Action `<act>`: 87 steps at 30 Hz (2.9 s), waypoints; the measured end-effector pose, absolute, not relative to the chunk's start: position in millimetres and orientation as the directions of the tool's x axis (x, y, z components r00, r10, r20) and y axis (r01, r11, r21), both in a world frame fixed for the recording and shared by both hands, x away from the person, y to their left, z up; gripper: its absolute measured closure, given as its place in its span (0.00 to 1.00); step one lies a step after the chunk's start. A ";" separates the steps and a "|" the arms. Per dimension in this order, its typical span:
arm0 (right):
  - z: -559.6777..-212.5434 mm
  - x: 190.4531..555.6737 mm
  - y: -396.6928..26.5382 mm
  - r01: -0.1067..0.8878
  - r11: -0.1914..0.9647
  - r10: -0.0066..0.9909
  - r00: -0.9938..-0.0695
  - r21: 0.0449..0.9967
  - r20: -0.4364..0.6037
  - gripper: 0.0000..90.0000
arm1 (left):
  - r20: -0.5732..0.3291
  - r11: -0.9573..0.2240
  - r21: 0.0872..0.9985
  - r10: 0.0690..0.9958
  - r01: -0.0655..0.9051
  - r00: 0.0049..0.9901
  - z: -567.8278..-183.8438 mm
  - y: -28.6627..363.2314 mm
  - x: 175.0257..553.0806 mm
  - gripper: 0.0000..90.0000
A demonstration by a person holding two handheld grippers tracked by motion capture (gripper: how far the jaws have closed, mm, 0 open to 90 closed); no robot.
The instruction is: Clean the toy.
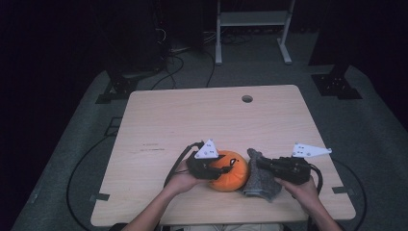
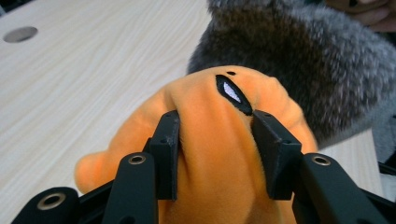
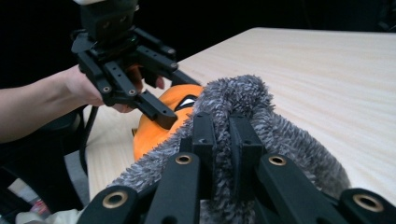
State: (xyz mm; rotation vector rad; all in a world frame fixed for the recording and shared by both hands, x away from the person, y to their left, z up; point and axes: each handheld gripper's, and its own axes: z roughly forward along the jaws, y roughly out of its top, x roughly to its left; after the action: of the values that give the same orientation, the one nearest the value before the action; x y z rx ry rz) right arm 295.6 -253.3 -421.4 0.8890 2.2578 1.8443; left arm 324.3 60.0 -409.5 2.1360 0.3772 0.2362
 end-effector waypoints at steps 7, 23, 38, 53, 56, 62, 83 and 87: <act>-405.8 291.3 -281.5 0.339 0.099 0.563 -0.795 0.936 0.228 0.91 | 0.028 -0.480 0.854 0.429 0.201 0.903 -401.3 67.1 336.9 0.61; -432.7 322.0 -309.5 0.407 0.212 0.702 -0.696 0.889 0.151 0.65 | 0.065 -0.467 0.855 0.529 0.226 0.846 -400.5 58.0 376.3 0.58; -428.0 318.5 -312.5 0.389 0.160 0.691 -0.700 0.907 0.178 0.60 | 0.044 -0.461 0.851 0.541 0.253 0.840 -407.3 59.2 382.3 0.43; -427.5 315.2 -307.8 0.387 0.157 0.685 -0.706 0.909 0.182 0.57 | 0.011 -0.396 0.880 0.569 0.263 0.822 -397.3 82.3 372.6 0.22; -427.5 315.5 -308.2 0.392 0.158 0.688 -0.702 0.906 0.183 0.57 | 0.005 -0.389 0.880 0.581 0.272 0.814 -396.5 86.9 371.0 0.22; -427.5 315.9 -309.8 0.393 0.152 0.695 -0.695 0.907 0.185 0.55 | 0.009 -0.392 0.879 0.583 0.272 0.813 -395.8 96.2 366.5 0.20; -425.6 321.1 -307.4 0.416 0.151 0.704 -0.682 0.897 0.197 0.44 | -0.004 -0.363 0.882 0.632 0.301 0.775 -402.0 131.5 349.7 0.16; -423.0 321.3 -306.4 0.410 0.155 0.704 -0.684 0.899 0.190 0.43 | -0.003 -0.366 0.879 0.640 0.307 0.769 -404.3 137.7 346.6 0.15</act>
State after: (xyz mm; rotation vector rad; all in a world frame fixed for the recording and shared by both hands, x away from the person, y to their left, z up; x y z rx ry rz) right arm 321.3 -306.4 -423.0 1.0778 2.1618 1.5399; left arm 346.6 137.7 -404.3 1.9707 0.7145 0.4213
